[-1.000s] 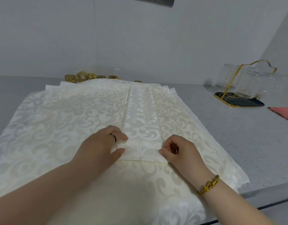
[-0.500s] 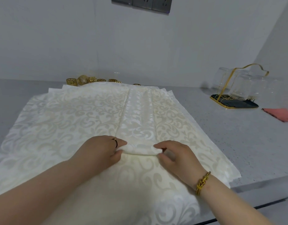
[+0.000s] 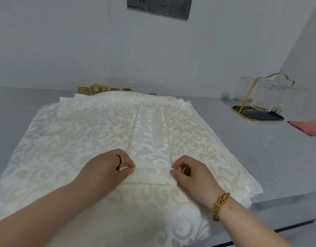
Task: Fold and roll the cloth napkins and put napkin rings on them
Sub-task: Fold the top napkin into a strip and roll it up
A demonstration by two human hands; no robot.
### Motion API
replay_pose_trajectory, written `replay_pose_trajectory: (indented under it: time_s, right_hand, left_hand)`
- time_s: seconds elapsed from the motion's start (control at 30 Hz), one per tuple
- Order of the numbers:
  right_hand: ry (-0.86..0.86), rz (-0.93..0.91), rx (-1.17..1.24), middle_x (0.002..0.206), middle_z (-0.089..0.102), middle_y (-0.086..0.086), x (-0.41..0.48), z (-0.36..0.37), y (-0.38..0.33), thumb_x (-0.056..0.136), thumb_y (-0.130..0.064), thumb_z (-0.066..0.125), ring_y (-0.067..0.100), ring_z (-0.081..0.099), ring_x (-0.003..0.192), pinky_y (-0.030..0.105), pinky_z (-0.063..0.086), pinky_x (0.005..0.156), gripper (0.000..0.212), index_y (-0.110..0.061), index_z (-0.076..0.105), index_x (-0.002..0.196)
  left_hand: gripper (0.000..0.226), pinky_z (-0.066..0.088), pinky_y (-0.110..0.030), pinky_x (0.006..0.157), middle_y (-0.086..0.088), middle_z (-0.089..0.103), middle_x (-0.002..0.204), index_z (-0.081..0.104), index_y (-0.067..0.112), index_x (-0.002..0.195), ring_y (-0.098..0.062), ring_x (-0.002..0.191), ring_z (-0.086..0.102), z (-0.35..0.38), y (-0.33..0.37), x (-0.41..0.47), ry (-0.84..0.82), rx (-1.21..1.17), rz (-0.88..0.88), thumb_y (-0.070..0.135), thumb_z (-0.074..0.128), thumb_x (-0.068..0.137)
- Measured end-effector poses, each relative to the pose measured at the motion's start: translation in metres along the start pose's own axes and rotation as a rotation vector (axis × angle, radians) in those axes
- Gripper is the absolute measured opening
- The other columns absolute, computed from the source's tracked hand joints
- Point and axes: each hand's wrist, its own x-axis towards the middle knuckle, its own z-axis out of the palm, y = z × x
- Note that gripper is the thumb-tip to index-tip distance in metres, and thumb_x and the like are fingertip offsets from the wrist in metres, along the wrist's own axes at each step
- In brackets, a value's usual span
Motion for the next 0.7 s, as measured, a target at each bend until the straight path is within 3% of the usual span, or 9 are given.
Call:
replay_pose_trajectory:
  time_s: [0.03,0.1,0.13,0.2,0.33,0.43,0.57,0.63,0.7]
  right_hand:
    - [0.024,-0.038,-0.039,0.068,0.051,-0.012,-0.001,0.002,0.002,0.084,-0.017,0.061,-0.003,0.047,0.064,0.008,0.039,0.062,0.021,-0.031,0.051,0.07]
    - [0.089,-0.188,-0.133,0.081,0.051,-0.021,-0.004,0.004,0.006,0.083,-0.025,0.058,-0.006,0.048,0.08,0.004,0.038,0.074,0.009,-0.03,0.056,0.075]
    - [0.084,-0.259,-0.178,0.091,0.05,-0.026,-0.005,0.004,0.008,0.082,-0.034,0.056,-0.007,0.048,0.088,0.002,0.035,0.081,0.008,-0.027,0.06,0.082]
    - [0.037,-0.373,-0.28,0.105,0.052,-0.024,-0.009,0.005,0.014,0.081,-0.054,0.05,-0.005,0.045,0.099,0.002,0.028,0.093,0.033,-0.028,0.059,0.099]
    - [0.021,-0.356,-0.391,0.092,0.067,-0.008,-0.008,0.005,0.011,0.073,-0.052,0.047,-0.001,0.041,0.08,0.008,0.035,0.073,0.043,-0.025,0.061,0.104]
    - [-0.025,-0.253,-0.324,0.077,0.058,-0.009,-0.006,-0.001,0.001,0.079,-0.048,0.051,-0.001,0.042,0.073,0.003,0.029,0.074,0.04,-0.021,0.064,0.106]
    - [-0.076,-0.094,-0.176,0.071,0.048,-0.013,-0.008,-0.011,-0.001,0.087,-0.027,0.059,-0.001,0.045,0.071,0.003,0.033,0.073,0.004,-0.029,0.061,0.084]
    - [-0.097,-0.04,-0.117,0.074,0.051,-0.012,-0.006,-0.01,0.0,0.087,-0.027,0.057,-0.001,0.046,0.069,0.006,0.035,0.07,0.02,-0.031,0.054,0.068]
    - [-0.09,-0.007,-0.089,0.072,0.051,-0.013,-0.002,-0.007,0.0,0.089,-0.026,0.056,-0.002,0.047,0.064,0.007,0.036,0.066,0.027,-0.031,0.051,0.063]
  left_hand:
    - [0.013,0.037,-0.004,0.068,0.042,0.05,0.097,0.056,0.047,0.072,0.006,0.097,0.046,-0.002,0.001,-0.001,-0.037,0.042,0.032,0.055,0.05,0.08]
    - [0.052,0.038,0.002,0.065,0.038,0.058,0.079,0.067,0.039,0.084,0.005,0.097,0.048,-0.006,-0.006,-0.002,-0.06,0.199,0.124,0.074,0.029,0.078]
    - [0.059,0.037,0.002,0.07,0.035,0.059,0.086,0.067,0.037,0.091,0.003,0.096,0.048,-0.007,-0.011,-0.003,-0.052,0.286,0.189,0.074,0.021,0.082]
    - [0.047,0.025,0.002,0.089,0.027,0.055,0.101,0.057,0.038,0.104,0.003,0.094,0.046,-0.008,-0.017,-0.006,-0.125,0.367,0.228,0.069,0.029,0.082]
    - [0.037,0.029,-0.007,0.085,0.016,0.068,0.087,0.069,0.028,0.095,0.0,0.088,0.047,-0.004,-0.02,0.001,-0.124,0.322,0.24,0.044,0.046,0.071]
    - [0.032,0.028,-0.005,0.081,0.019,0.067,0.076,0.07,0.033,0.089,-0.001,0.085,0.046,-0.005,-0.017,0.006,-0.059,0.366,0.285,0.04,0.043,0.072]
    - [0.023,0.033,-0.003,0.075,0.024,0.056,0.082,0.056,0.05,0.082,0.008,0.091,0.046,-0.013,-0.001,0.0,-0.092,0.125,-0.008,0.062,0.041,0.07]
    - [0.009,0.036,-0.001,0.069,0.013,0.057,0.072,0.049,0.049,0.079,0.008,0.087,0.049,-0.009,0.001,-0.001,-0.105,-0.036,-0.128,0.048,0.058,0.082]
    - [0.014,0.039,-0.005,0.054,0.013,0.054,0.061,0.053,0.037,0.08,0.004,0.062,0.051,-0.001,-0.005,0.004,-0.095,-0.173,-0.236,0.028,0.062,0.085]
